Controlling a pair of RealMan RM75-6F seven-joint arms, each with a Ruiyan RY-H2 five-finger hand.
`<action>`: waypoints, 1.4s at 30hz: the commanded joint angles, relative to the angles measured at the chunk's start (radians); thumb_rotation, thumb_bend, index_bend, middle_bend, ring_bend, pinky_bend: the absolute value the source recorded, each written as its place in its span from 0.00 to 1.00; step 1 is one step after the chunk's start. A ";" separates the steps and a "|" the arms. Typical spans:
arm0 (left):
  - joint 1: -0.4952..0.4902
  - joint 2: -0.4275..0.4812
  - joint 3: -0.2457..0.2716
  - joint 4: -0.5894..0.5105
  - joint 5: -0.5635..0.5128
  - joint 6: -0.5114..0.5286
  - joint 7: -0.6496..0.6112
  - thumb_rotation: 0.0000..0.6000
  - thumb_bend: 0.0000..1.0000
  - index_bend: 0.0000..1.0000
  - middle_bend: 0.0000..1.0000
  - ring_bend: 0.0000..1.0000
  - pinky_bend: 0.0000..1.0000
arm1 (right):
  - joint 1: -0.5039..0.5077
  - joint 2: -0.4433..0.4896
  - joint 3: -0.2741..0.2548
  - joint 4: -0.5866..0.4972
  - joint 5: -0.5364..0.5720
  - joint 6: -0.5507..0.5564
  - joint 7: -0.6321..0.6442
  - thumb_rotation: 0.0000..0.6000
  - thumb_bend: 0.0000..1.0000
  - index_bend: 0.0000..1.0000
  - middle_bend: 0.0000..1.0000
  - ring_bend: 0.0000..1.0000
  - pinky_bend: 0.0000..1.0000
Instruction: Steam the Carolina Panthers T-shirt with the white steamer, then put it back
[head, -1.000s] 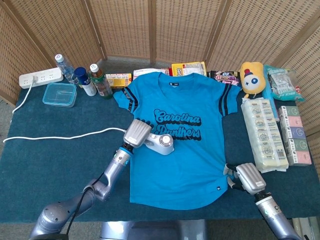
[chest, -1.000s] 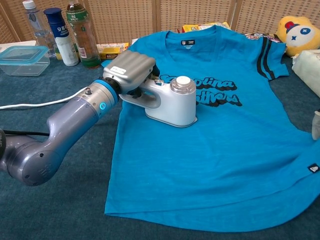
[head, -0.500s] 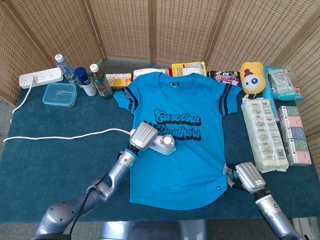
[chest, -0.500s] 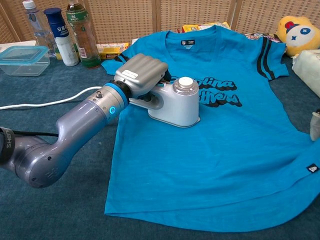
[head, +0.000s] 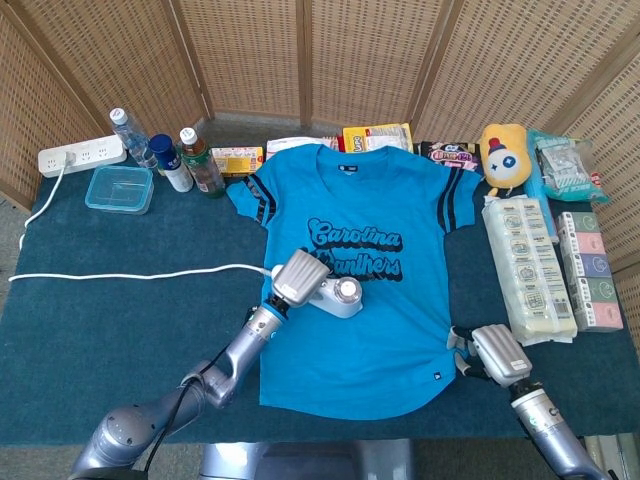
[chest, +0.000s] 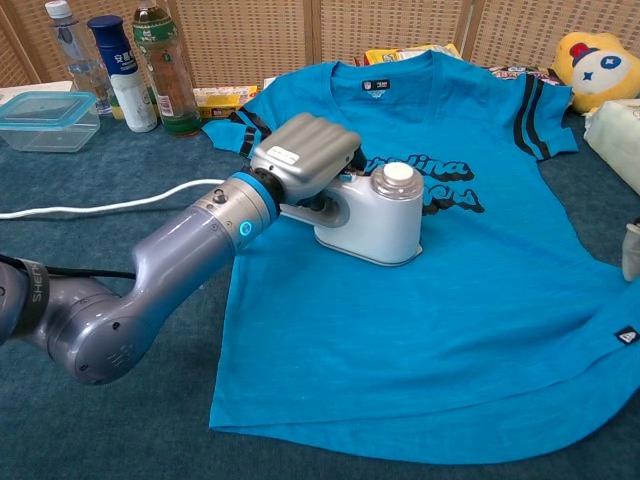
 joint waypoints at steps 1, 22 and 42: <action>-0.003 -0.002 -0.002 0.004 -0.001 -0.001 0.003 1.00 0.50 0.66 0.71 0.64 0.62 | 0.000 0.002 0.000 -0.002 0.002 -0.001 -0.001 1.00 0.52 0.74 0.64 0.66 0.73; 0.019 0.033 -0.026 0.107 -0.049 -0.011 0.011 1.00 0.50 0.66 0.71 0.64 0.62 | 0.005 0.000 0.002 -0.008 0.008 -0.017 -0.008 1.00 0.52 0.74 0.64 0.66 0.73; -0.007 -0.010 -0.028 0.093 -0.058 -0.009 0.012 1.00 0.50 0.66 0.71 0.64 0.62 | 0.011 0.009 -0.002 -0.029 0.008 -0.031 -0.015 1.00 0.52 0.74 0.64 0.66 0.73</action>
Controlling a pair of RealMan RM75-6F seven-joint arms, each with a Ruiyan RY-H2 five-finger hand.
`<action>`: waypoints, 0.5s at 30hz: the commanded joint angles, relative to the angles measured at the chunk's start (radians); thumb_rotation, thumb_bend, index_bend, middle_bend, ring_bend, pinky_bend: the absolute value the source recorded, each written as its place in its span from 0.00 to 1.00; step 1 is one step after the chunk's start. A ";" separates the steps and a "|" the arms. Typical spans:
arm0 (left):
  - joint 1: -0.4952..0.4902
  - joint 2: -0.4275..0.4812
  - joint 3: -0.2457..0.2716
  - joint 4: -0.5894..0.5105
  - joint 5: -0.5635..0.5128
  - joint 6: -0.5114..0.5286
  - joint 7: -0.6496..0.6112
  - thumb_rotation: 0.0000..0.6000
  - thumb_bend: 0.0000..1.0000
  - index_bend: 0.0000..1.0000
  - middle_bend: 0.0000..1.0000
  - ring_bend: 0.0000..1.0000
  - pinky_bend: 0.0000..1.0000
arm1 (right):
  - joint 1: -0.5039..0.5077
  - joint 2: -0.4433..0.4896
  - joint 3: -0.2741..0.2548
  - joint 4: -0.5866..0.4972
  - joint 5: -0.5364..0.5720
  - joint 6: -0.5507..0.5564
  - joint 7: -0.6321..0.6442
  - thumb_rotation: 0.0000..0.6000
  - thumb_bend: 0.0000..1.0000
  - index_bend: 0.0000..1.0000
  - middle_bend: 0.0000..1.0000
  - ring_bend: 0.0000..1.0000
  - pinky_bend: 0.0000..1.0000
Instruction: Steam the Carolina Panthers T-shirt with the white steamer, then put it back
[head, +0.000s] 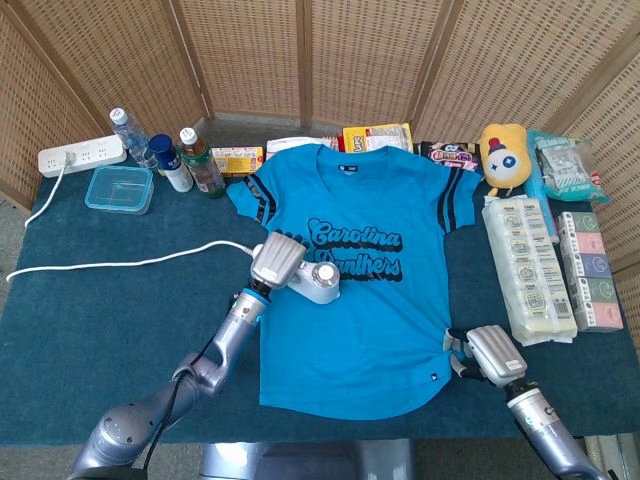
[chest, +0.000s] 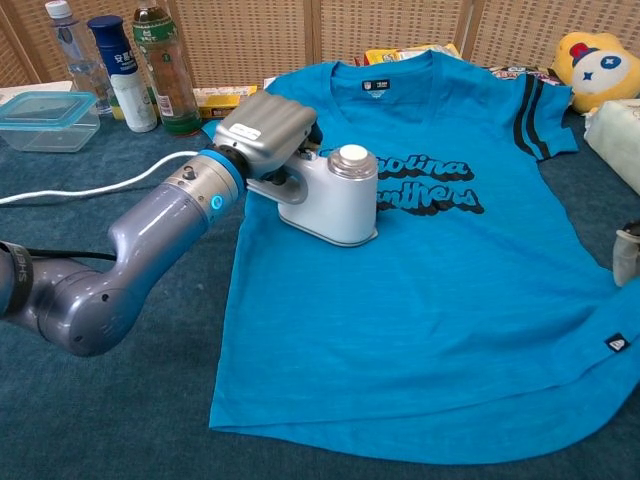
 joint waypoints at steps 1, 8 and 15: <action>-0.007 -0.017 0.003 -0.002 0.002 -0.006 -0.007 1.00 0.50 0.66 0.71 0.64 0.62 | -0.001 0.002 -0.001 -0.002 0.002 -0.001 -0.001 1.00 0.52 0.74 0.64 0.66 0.73; -0.004 -0.031 0.063 -0.032 0.058 0.010 -0.050 1.00 0.50 0.66 0.71 0.64 0.62 | -0.005 0.011 -0.002 -0.009 0.005 0.001 -0.005 1.00 0.52 0.74 0.64 0.66 0.73; 0.022 -0.012 0.132 -0.098 0.124 0.043 -0.070 1.00 0.50 0.66 0.71 0.64 0.61 | -0.003 0.010 -0.003 -0.015 0.003 -0.003 -0.008 1.00 0.52 0.74 0.64 0.66 0.73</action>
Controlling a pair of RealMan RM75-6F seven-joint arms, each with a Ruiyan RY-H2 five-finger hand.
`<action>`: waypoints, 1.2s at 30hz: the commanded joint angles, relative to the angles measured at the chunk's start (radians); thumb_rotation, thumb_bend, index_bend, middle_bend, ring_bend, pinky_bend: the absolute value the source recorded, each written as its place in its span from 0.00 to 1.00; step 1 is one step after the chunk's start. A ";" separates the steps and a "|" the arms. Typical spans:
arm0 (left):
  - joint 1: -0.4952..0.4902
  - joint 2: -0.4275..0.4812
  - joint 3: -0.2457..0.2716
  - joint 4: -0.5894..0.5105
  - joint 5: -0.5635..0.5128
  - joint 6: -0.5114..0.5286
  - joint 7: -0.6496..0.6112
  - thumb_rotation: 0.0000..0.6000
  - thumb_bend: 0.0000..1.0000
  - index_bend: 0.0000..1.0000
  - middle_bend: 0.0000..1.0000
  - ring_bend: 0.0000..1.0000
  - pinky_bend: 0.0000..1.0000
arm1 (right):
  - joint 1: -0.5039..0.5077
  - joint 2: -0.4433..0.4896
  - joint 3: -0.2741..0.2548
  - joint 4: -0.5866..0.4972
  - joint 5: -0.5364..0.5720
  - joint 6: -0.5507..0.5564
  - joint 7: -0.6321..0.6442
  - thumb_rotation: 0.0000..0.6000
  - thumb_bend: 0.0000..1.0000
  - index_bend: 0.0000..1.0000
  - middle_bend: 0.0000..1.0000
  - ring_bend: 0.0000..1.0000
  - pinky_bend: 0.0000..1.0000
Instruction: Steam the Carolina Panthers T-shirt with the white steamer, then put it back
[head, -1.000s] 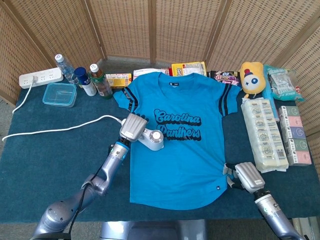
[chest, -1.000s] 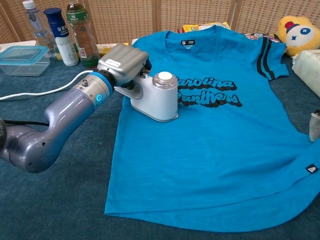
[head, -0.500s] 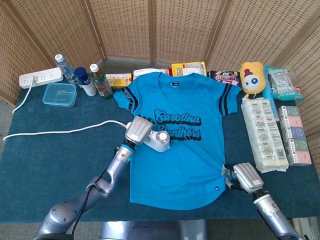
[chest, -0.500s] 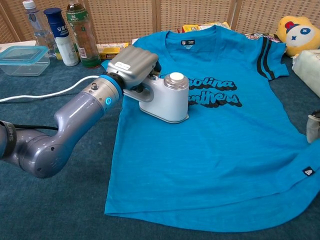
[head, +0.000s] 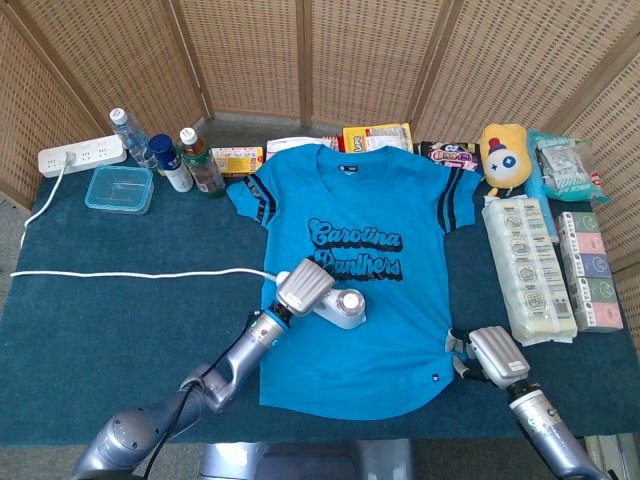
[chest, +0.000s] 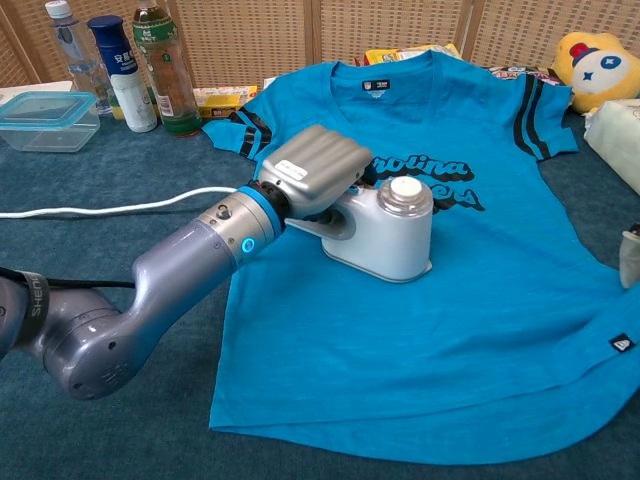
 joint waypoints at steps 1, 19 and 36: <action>0.017 0.014 0.028 -0.040 0.026 0.019 -0.006 1.00 0.50 0.66 0.71 0.64 0.61 | 0.000 0.000 0.000 -0.003 -0.001 0.000 -0.002 1.00 0.52 0.74 0.64 0.66 0.73; 0.147 0.202 0.153 -0.308 0.133 0.129 -0.010 1.00 0.50 0.66 0.71 0.64 0.61 | 0.002 -0.004 -0.001 -0.027 -0.003 -0.006 -0.033 1.00 0.52 0.74 0.64 0.66 0.73; 0.269 0.411 0.089 -0.486 0.077 0.230 -0.029 1.00 0.50 0.66 0.71 0.64 0.61 | 0.004 0.001 0.002 -0.065 -0.001 -0.009 -0.082 1.00 0.52 0.74 0.64 0.66 0.73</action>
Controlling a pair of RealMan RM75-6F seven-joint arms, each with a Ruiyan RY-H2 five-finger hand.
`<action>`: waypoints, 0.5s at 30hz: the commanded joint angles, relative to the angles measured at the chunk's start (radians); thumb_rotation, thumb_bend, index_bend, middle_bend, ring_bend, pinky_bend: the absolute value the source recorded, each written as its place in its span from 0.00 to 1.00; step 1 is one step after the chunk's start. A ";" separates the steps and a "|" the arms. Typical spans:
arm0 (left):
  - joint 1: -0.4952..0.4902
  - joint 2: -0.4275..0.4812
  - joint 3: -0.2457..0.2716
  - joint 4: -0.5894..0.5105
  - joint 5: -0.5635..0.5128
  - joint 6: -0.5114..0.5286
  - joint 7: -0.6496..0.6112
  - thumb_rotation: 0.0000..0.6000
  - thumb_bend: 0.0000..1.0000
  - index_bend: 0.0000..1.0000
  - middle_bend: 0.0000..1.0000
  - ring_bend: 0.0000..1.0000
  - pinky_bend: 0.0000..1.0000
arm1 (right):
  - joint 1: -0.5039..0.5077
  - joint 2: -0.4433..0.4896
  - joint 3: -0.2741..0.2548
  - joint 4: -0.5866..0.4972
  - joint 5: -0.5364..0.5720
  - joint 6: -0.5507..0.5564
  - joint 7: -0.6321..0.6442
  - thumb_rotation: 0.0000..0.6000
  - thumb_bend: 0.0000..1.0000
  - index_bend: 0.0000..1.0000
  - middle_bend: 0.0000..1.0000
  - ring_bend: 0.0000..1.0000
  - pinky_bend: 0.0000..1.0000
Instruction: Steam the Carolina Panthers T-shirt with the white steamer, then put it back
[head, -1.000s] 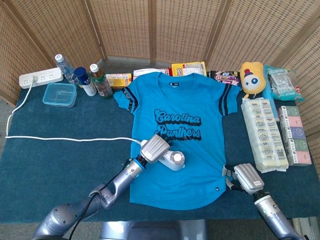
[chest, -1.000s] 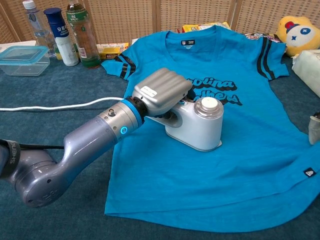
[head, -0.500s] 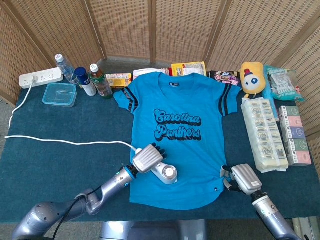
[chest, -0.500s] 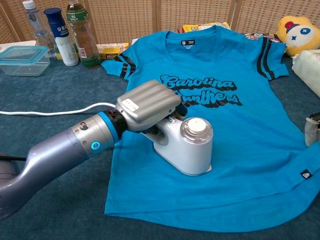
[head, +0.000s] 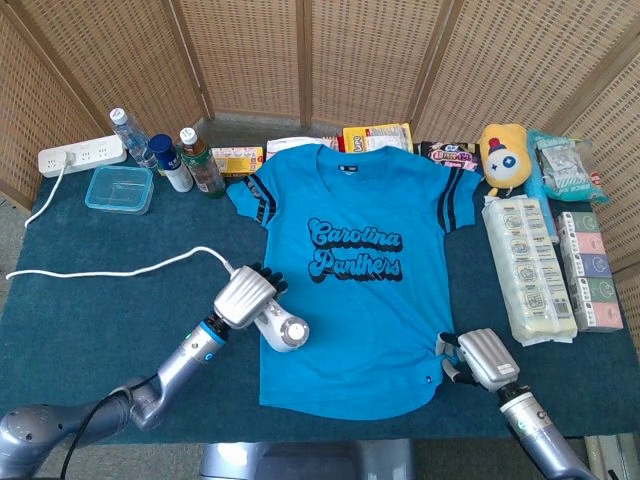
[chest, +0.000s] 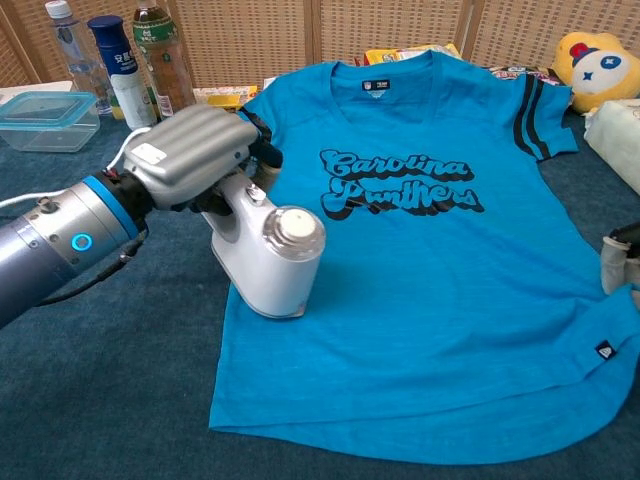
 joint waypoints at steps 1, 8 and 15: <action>0.020 0.022 -0.020 -0.010 -0.022 0.009 -0.013 1.00 0.50 0.66 0.71 0.64 0.61 | 0.000 0.003 0.000 -0.006 0.001 -0.001 -0.006 1.00 0.52 0.74 0.64 0.66 0.73; 0.051 0.048 -0.062 0.020 -0.073 0.009 -0.039 1.00 0.49 0.66 0.71 0.64 0.61 | 0.007 0.001 0.004 -0.016 0.004 -0.012 -0.020 1.00 0.52 0.74 0.64 0.66 0.73; 0.060 0.033 -0.107 0.131 -0.120 -0.012 -0.086 1.00 0.49 0.66 0.71 0.64 0.60 | 0.017 -0.006 0.012 -0.023 0.018 -0.033 -0.039 1.00 0.52 0.74 0.64 0.66 0.73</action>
